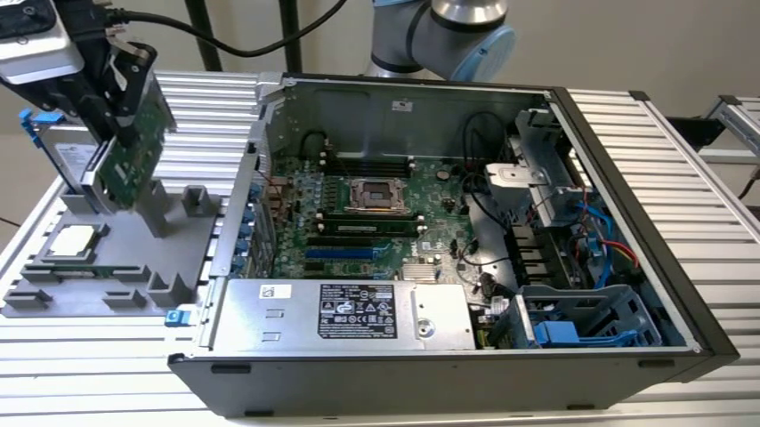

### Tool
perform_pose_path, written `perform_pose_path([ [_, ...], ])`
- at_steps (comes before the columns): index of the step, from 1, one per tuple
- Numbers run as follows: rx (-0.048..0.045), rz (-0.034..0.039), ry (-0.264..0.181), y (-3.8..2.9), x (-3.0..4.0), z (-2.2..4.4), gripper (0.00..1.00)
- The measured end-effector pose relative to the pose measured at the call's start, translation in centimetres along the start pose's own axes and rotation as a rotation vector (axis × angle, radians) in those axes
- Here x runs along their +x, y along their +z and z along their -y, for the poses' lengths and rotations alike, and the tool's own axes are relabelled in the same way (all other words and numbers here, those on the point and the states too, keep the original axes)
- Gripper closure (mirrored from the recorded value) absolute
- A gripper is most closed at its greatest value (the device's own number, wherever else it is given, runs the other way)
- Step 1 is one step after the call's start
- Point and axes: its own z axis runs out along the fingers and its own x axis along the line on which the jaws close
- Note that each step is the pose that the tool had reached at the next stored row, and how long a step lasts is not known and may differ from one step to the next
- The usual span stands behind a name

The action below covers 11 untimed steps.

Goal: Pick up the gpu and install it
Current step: 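Pick up the gpu and move the gpu toward the slot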

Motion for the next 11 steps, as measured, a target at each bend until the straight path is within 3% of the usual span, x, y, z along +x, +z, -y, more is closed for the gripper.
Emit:
perform_pose_path([
  [11,0.0001,0.0,0.0,-1.55,-0.04,-0.11,1.0],
])
